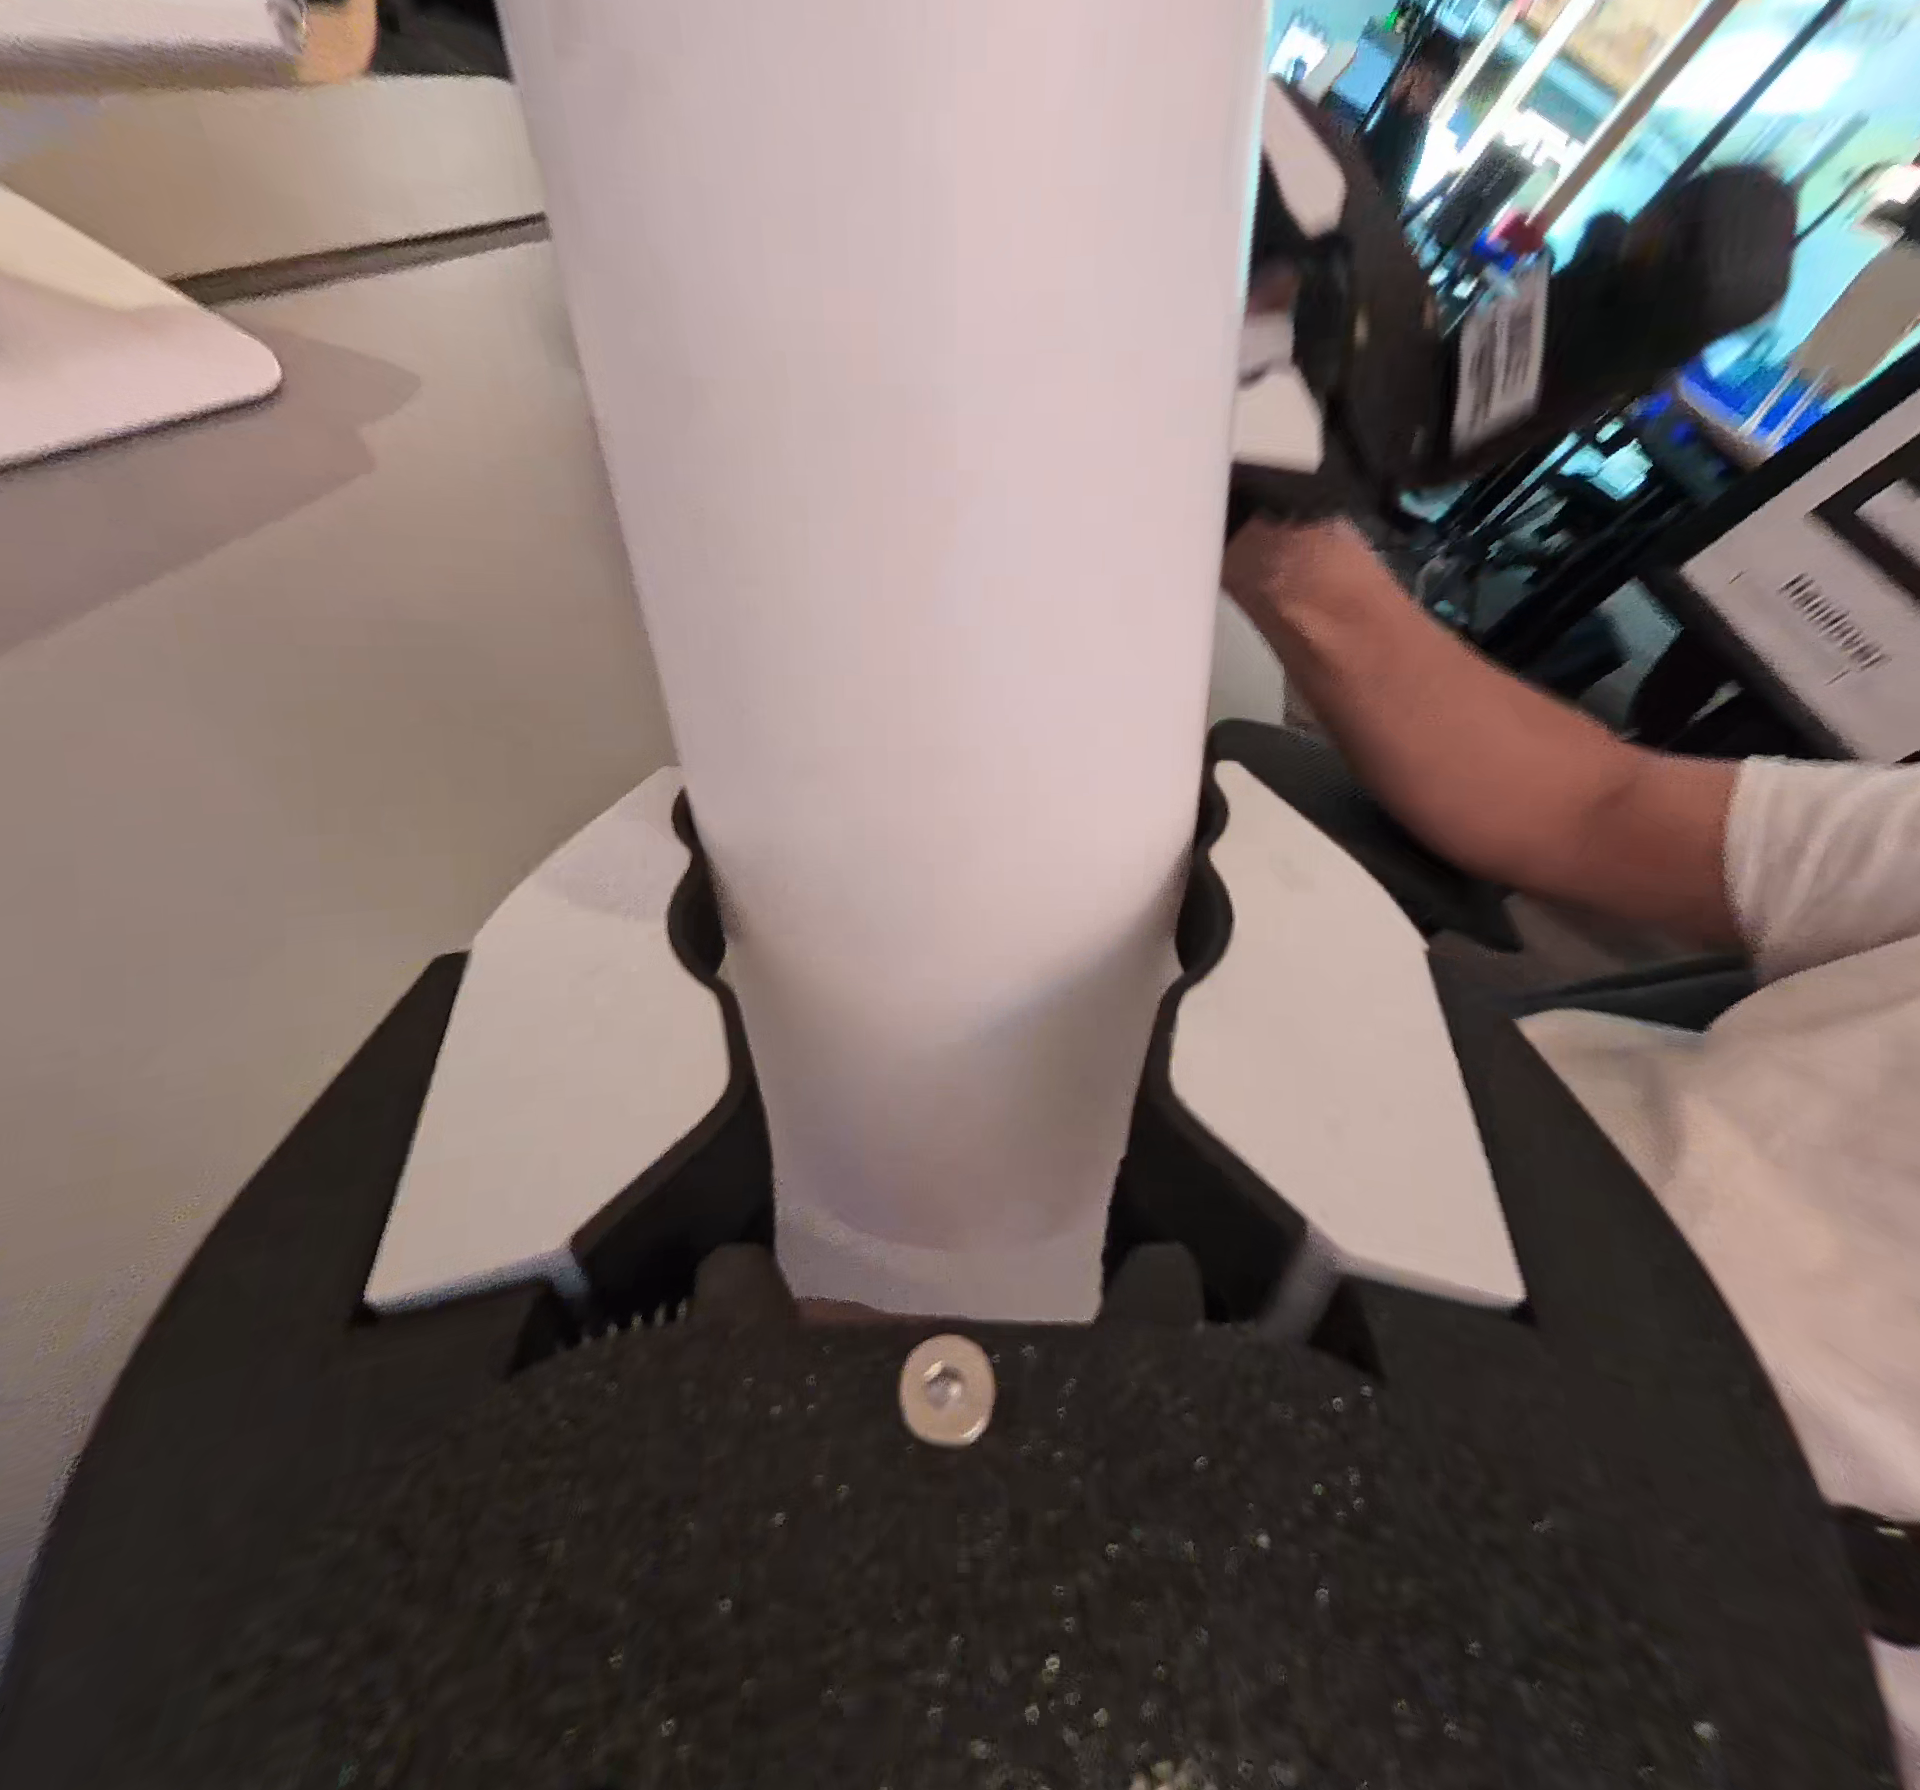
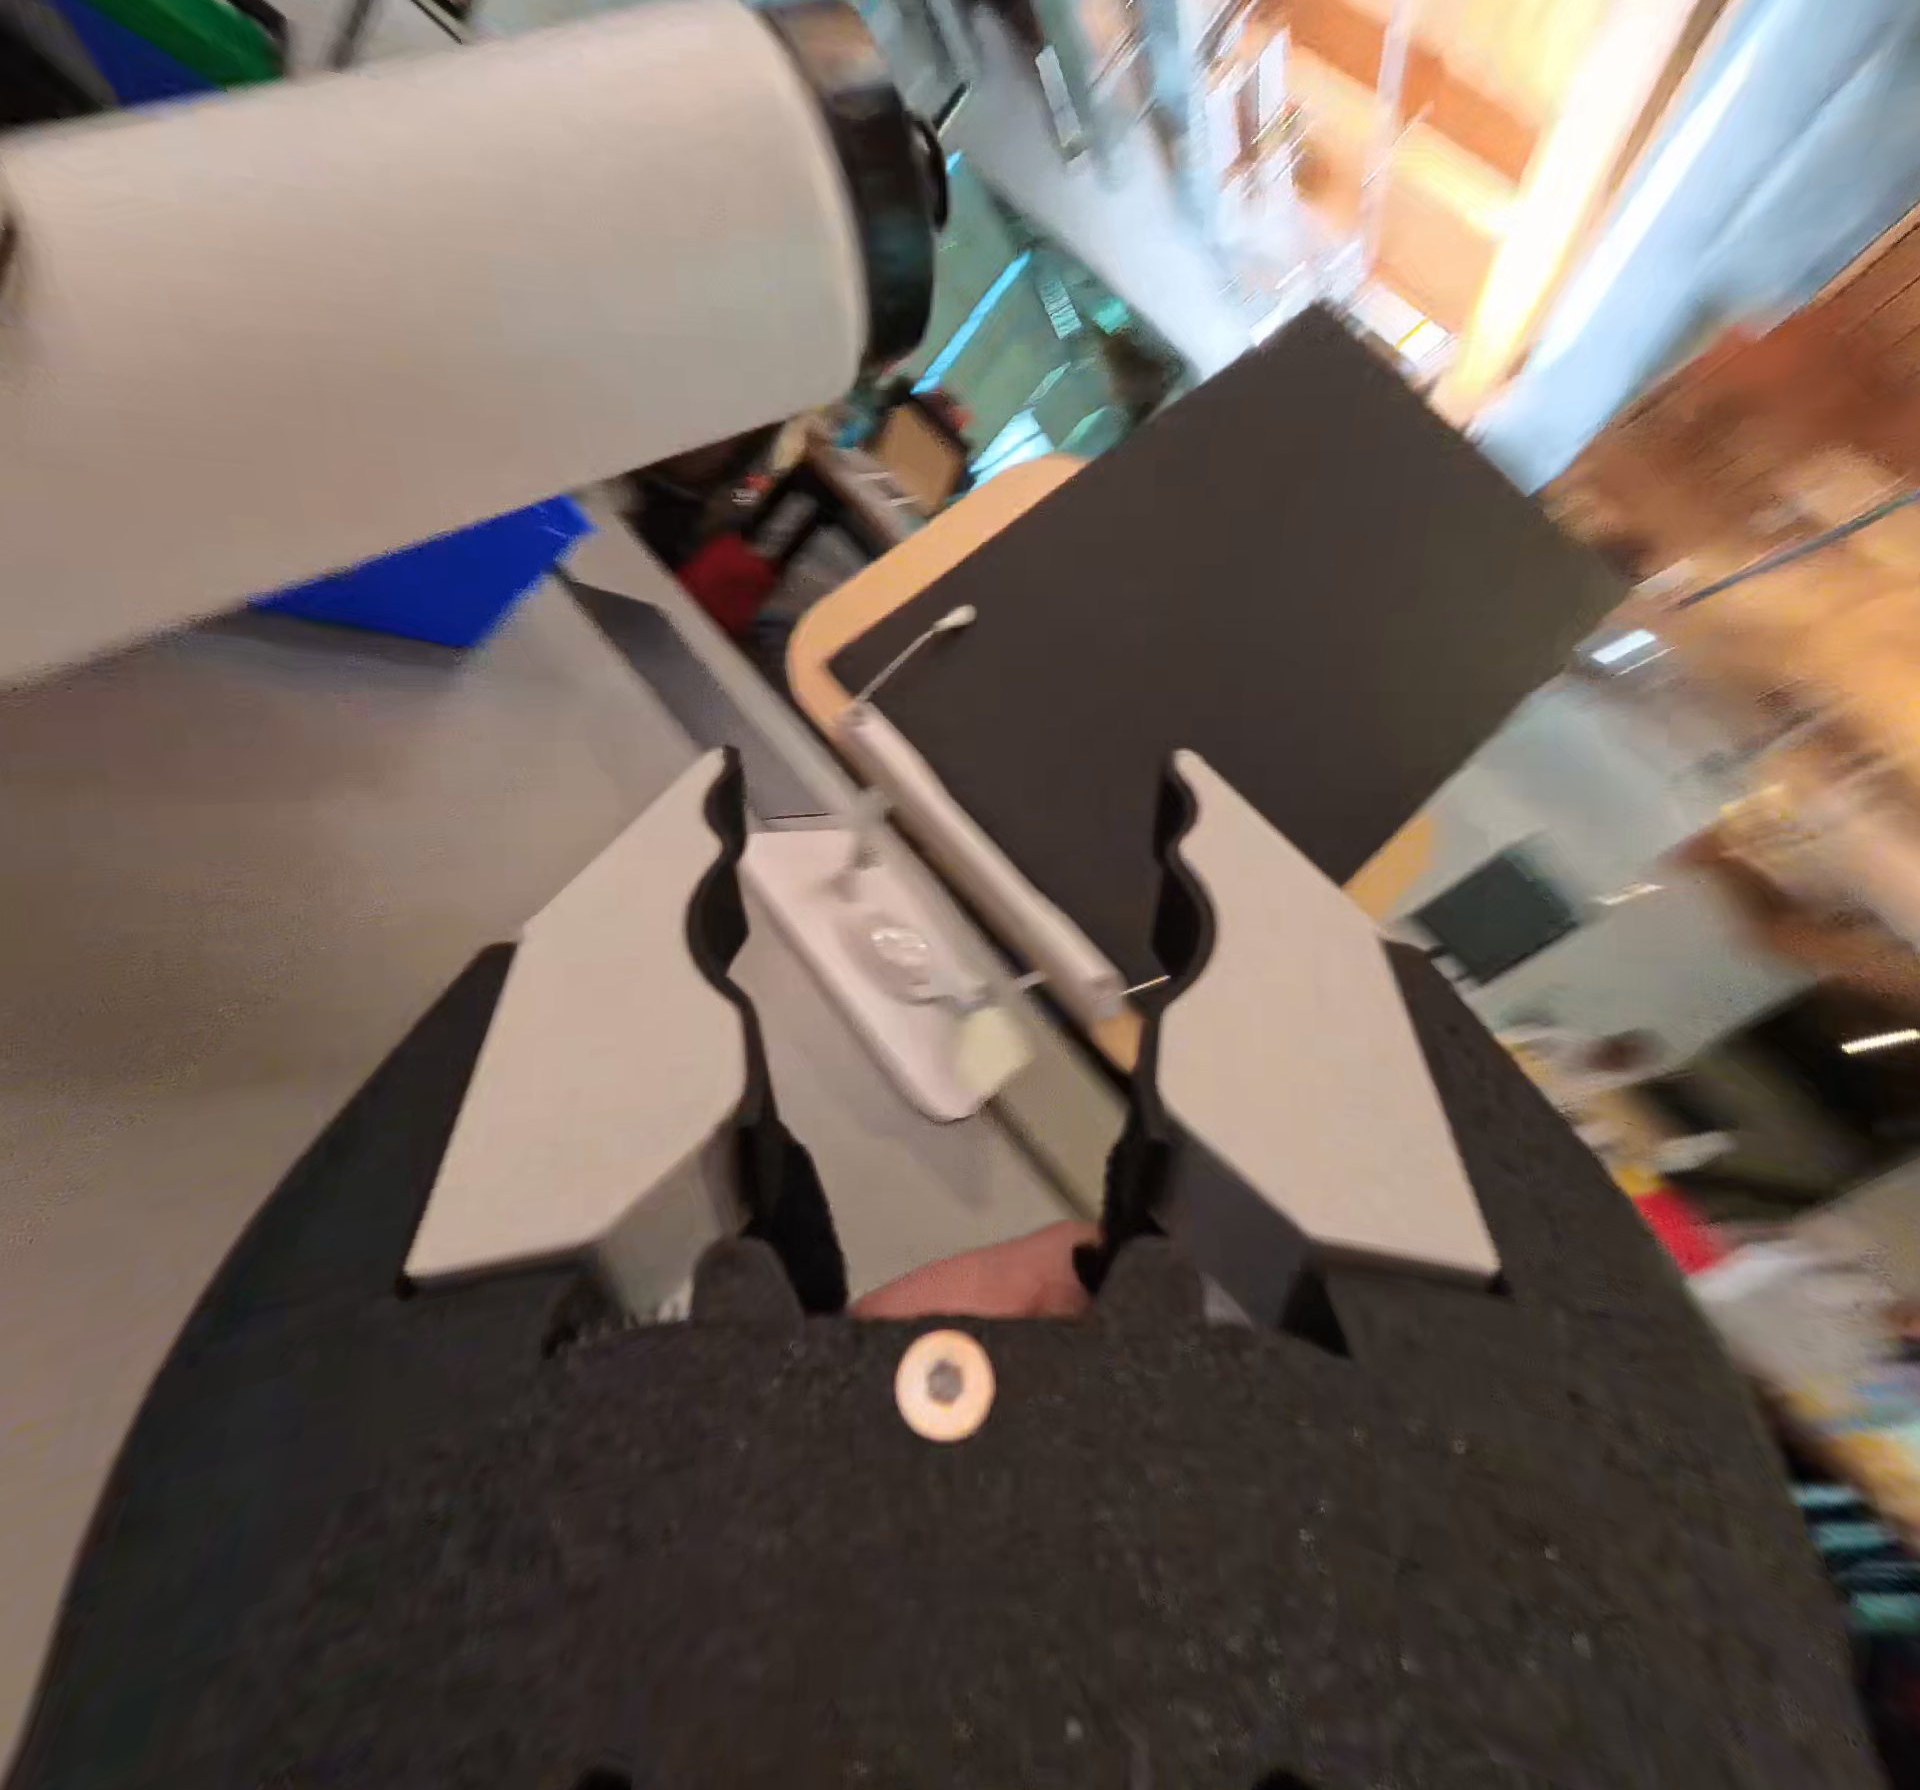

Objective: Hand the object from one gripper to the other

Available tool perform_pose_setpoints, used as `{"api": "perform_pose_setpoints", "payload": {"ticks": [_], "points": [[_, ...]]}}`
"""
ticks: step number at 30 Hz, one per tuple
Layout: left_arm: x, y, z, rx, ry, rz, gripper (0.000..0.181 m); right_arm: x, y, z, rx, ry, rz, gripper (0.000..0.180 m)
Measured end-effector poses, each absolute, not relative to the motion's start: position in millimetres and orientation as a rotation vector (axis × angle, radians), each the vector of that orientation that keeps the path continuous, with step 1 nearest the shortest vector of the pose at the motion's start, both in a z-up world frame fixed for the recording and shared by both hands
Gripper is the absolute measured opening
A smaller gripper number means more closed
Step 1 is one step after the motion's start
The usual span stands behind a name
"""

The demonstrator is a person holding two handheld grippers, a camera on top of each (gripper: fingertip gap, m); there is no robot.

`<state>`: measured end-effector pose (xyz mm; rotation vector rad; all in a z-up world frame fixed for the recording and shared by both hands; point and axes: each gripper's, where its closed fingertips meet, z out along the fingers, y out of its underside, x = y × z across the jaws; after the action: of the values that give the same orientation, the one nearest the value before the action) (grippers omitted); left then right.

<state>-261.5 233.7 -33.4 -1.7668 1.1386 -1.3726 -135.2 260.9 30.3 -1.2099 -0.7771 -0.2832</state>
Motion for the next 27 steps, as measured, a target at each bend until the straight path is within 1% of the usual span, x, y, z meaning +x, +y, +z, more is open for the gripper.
{"api": "perform_pose_setpoints", "payload": {"ticks": [1, 2, 5, 10, 14, 15, 17, 18, 19, 21, 24, 26, 27], "points": [[-263.1, 235.1, -33.7, -1.799, 1.11, -1.416, 0.086, -144.0, 256.5, 28.7, -1.124, -0.812, -0.391, 0.075], [-264.3, 235.8, -34.5, -1.828, 1.086, -1.453, 0.086, -157.0, 254.7, 21.2, -1.079, -0.885, -0.478, 0.075], [-267.1, 230.9, -40.8, -1.915, 1.078, -1.532, 0.086, -192.5, 252.3, 6.7, -0.9, -1.08, -0.749, 0.082], [-268.0, 209.6, -48.4, -2.017, 1.135, -1.672, 0.086, -224.6, 251.8, 2.8, -0.536, -1.289, -1.085, 0.088], [-262.7, 195.2, -55.4, -2.048, 1.224, -1.699, 0.087, -235.4, 257.8, 11.5, -0.379, -1.369, -1.147, 0.088], [-260.6, 190.7, -56.2, -2.047, 1.25, -1.708, 0.087, -239.2, 259.0, 9.9, -0.362, -1.401, -1.147, 0.092], [-256.8, 183.3, -56.0, -2.044, 1.29, -1.72, 0.086, -246.9, 259.5, 3.3, -0.31, -1.444, -1.156, 0.088], [-255.7, 179.5, -57.3, -2.048, 1.318, -1.709, 0.086, -250.9, 258.2, -0.6, -0.282, -1.45, -1.153, 0.09], [-255.2, 178.3, -62.0, -2.072, 1.341, -1.667, 0.087, -252.9, 257.6, -2.9, -0.264, -1.451, -1.163, 0.086], [-254.6, 180.2, -65.7, -2.083, 1.336, -1.638, 0.087, -252.1, 259.9, -3.5, -0.284, -1.433, -1.194, 0.086], [-257.9, 187.7, -54.1, -2.044, 1.262, -1.727, 0.087, -244.1, 263.2, -3.4, -0.41, -1.401, -1.147, 0.085], [-263.5, 199.3, -39.1, -1.939, 1.227, -1.704, 0.087, -235.8, 265.9, -5.0, -0.518, -1.388, -1.085, 0.085], [-267.7, 208.1, -26.1, -1.862, 1.177, -1.683, 0.092, -231.3, 266.3, -4.2, -0.555, -1.369, -1.054, 0.085]]}}
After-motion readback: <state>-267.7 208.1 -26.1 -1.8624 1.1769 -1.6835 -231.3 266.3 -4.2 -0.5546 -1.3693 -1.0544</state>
